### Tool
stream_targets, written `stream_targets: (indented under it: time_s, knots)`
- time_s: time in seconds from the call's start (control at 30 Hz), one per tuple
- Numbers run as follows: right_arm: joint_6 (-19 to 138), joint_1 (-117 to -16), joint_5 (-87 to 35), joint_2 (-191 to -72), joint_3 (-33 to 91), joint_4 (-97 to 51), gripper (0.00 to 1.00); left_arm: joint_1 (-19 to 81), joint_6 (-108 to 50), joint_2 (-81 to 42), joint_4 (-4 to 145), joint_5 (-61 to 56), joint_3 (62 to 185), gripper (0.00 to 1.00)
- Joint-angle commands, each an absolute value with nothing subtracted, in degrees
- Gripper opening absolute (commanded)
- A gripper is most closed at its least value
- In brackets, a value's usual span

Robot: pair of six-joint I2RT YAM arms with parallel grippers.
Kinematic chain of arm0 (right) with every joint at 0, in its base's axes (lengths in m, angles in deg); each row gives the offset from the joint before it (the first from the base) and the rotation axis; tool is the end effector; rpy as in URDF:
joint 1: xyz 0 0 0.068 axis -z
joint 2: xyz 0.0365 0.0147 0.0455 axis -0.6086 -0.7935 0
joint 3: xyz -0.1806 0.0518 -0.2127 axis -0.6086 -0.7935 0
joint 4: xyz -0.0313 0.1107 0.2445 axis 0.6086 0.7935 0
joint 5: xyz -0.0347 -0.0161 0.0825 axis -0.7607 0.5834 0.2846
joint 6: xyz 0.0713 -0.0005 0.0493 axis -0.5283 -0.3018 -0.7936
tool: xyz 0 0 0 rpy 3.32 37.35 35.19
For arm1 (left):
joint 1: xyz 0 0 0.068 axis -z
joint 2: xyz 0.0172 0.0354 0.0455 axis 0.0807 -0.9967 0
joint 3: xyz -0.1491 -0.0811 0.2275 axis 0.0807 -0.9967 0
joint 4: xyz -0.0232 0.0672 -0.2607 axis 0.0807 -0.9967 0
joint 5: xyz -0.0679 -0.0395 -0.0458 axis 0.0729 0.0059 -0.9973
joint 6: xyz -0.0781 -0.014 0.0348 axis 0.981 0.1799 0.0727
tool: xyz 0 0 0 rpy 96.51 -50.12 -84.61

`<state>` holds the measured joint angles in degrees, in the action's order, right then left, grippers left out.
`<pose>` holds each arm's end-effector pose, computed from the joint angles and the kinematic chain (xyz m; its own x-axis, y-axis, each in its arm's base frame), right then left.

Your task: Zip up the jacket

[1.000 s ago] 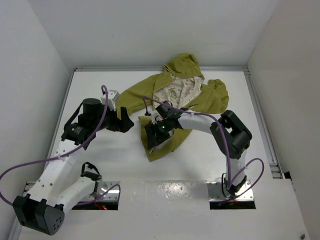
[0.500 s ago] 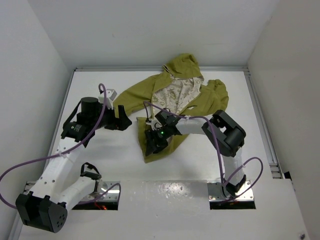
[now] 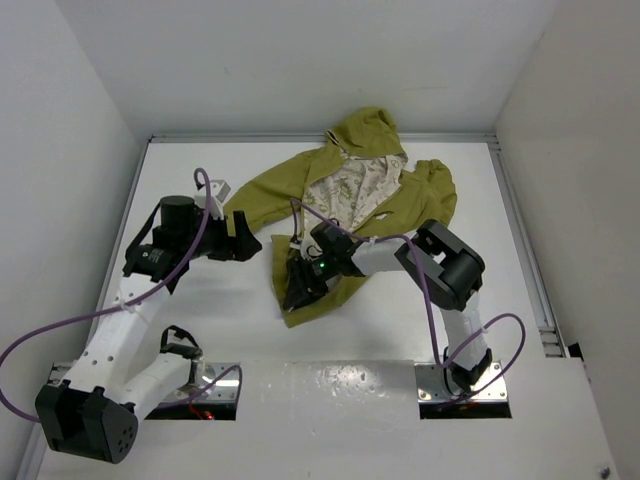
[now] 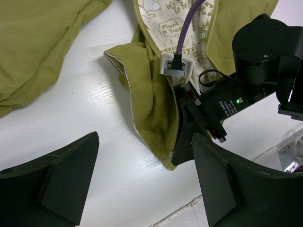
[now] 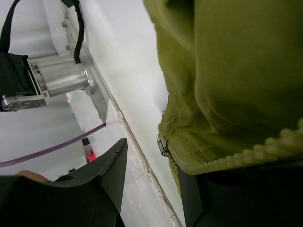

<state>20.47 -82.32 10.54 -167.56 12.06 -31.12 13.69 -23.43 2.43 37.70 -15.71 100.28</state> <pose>0.2537 0.3281 0.0748 -0.9691 -0.2422 -0.0458 -0.1711 0.5269 0.8325 0.2247 -0.0641 0.2901 -0.6746 -0.1630 -0.7199 0.2582 0.8616 -0.4371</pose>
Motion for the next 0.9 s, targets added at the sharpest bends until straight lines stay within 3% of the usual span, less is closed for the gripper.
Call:
stream_targets:
  time_s: [0.0,0.3,0.57,0.87]
  knots:
    - [20.65,-83.01,11.93,-168.26,13.65,-31.58,0.45,12.98,-22.90,2.54,39.13,-16.23,100.13,0.85]
    - [23.64,-84.51,9.56,-168.25,13.21,-26.73,0.44,12.45,-20.61,2.54,39.65,-15.52,99.60,0.83]
    - [25.05,-84.86,8.07,-168.96,14.35,-25.06,0.21,11.40,-20.61,2.54,39.65,-15.52,99.08,0.82]
    - [24.09,-83.28,11.84,-165.36,14.27,-29.44,0.04,10.78,-20.08,3.06,40.89,-18.24,98.03,0.79]
